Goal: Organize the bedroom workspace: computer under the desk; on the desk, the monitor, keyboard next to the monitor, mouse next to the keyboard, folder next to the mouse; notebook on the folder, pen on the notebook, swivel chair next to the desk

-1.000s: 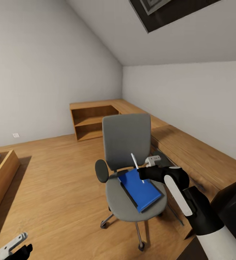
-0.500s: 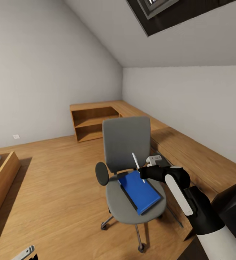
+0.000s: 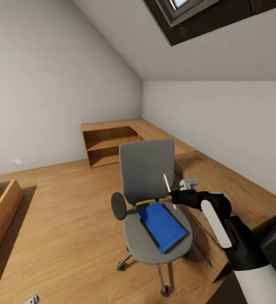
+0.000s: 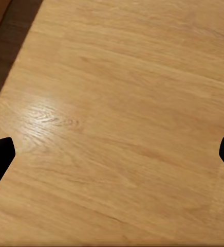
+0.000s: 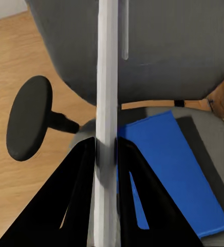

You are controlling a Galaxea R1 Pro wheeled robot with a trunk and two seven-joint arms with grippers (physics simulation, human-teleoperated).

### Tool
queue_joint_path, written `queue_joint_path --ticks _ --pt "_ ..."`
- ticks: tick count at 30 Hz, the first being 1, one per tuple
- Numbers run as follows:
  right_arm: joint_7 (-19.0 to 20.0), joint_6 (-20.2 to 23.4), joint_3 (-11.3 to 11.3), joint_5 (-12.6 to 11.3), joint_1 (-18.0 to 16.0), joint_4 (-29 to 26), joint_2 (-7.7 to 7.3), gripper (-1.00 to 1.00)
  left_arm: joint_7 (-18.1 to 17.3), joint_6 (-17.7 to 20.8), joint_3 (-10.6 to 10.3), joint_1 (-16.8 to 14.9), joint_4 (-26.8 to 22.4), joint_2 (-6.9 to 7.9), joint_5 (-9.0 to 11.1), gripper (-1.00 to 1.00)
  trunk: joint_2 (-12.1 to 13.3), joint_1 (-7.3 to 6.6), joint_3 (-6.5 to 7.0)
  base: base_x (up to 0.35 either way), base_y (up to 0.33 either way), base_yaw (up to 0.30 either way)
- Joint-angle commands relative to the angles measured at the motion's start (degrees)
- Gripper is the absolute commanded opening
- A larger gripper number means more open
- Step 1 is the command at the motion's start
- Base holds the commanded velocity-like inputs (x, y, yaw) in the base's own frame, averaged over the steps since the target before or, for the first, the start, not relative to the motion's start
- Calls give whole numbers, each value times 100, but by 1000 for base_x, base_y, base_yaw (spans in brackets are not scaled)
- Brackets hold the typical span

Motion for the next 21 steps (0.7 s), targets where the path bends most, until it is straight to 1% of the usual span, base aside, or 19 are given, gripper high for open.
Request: queue_joint_path --ticks 1,4,7,8,10,11,12,13,14,15,17,19,20,21 --pt "3 20 -87 -12 -6 -3 -3 -100 27 25 -6 -2 7 5 51 100 38 -23 13 0 0 -191" --pt "-1 26 -279 0 -6 -2 -3 -100 30 25 -8 -1 29 10 53 100 159 -89 67 0 0 -229" --pt "-49 42 -577 15 -6 -2 -3 -100 31 25 -9 -1 78 12 52 100 279 -155 120 0 0 -274" --pt "-99 46 -687 22 -6 1 -3 -100 32 25 -9 -1 97 13 51 100 319 -177 138 0 0 -287" --pt "-179 52 -791 32 -6 10 -3 -100 32 25 -9 -4 111 13 51 100 399 -220 174 0 0 -289" --pt "-300 55 -882 42 -6 15 -3 -100 32 25 -11 -3 120 13 51 100 439 -242 192 0 0 -292" --pt "-469 57 -947 52 -6 18 -3 -100 32 25 -13 -5 126 13 51 100 479 -264 210 0 0 -293" --pt "-572 58 -971 54 -6 19 -3 -100 32 25 -14 -4 128 13 50 100 520 -286 228 0 0 -294" --pt "-808 56 -1006 56 -6 24 0 -100 32 25 -15 -4 131 13 52 100 560 -308 246 0 0 -294" --pt "-938 55 -1019 57 -6 28 1 -100 32 25 -16 -3 132 13 53 100 600 -330 264 0 0 -295" --pt "-1490 49 -1051 54 -6 44 9 -100 32 24 -17 -5 134 13 52 100 680 -374 300 0 0 -296" --pt "-2184 36 -1059 53 -6 89 25 -100 32 23 -18 -7 135 9 51 100 760 -418 336 0 0 -296" --pt "-2371 31 -1060 48 -6 119 28 -100 32 20 -18 -5 136 9 50 100 800 -440 354 0 0 -296" --pt "-2442 29 -1062 46 -6 142 30 -100 32 20 -18 -7 136 10 50 100 840 -462 372 0 0 -296"
